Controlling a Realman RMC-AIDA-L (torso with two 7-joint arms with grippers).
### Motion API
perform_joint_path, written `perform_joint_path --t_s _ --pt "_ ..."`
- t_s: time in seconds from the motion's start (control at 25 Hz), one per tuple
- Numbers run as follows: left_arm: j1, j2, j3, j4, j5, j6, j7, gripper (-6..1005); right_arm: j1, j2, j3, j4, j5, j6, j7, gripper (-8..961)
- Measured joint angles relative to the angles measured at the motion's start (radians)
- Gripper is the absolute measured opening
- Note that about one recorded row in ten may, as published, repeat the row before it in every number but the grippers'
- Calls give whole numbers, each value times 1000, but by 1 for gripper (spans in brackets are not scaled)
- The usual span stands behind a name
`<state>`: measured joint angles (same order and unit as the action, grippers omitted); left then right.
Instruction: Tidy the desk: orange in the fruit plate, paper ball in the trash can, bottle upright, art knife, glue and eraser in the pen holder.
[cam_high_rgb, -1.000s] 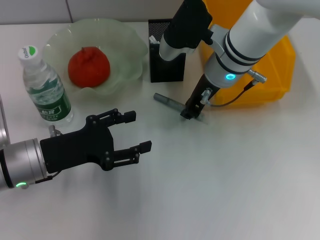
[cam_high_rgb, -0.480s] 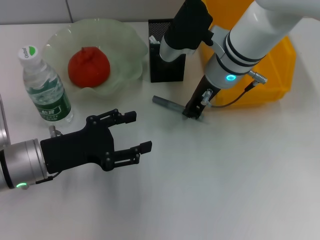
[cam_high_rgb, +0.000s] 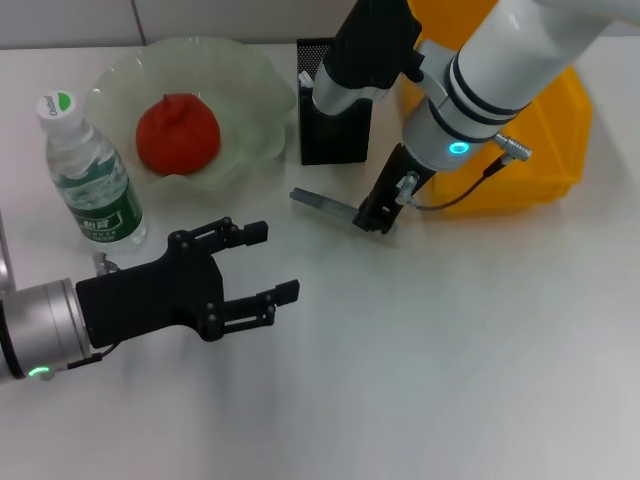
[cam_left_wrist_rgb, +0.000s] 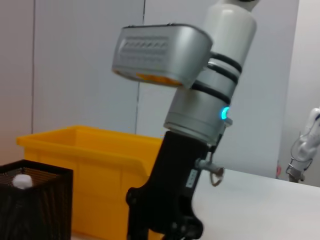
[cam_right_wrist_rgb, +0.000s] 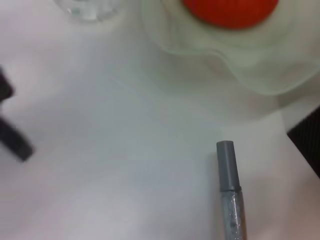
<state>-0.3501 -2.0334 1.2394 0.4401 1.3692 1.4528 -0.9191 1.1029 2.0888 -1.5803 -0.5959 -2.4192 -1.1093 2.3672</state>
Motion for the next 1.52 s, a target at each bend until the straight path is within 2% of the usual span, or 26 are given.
perform_joint_path --t_s 0.12,0.2,0.48,0.64,0.68,0.76,1.0,1.2,1.52 --pt "2 1 -14 -2 1 0 -3 700 -28 -1 0 -58 0 -28 4 127" --pt "10 4 -30 -5 3 0 -7 699 -79 -3 0 -160 0 -77 9 123" --pt "18 14 -40 -8 4 0 -11 696 -162 -3 1 -306 0 -167 -18 122" --pt "22 17 -41 -9 4 0 -12 695 -215 -3 18 -389 1 -237 -74 121" --pt "22 17 -41 -9 4 0 -12 694 -248 -4 23 -436 6 -263 -104 121" --pt "32 26 -38 -9 5 4 -29 694 -263 -4 23 -457 8 -273 -117 121" --pt "30 26 -32 -9 47 15 -38 692 -383 -5 25 -623 13 -367 -255 120" --pt "25 22 -30 -6 72 48 -40 690 -421 -5 25 -657 52 -418 -336 119" --pt "-15 38 -33 2 162 80 -74 687 -430 -6 25 -671 78 -469 -384 117"
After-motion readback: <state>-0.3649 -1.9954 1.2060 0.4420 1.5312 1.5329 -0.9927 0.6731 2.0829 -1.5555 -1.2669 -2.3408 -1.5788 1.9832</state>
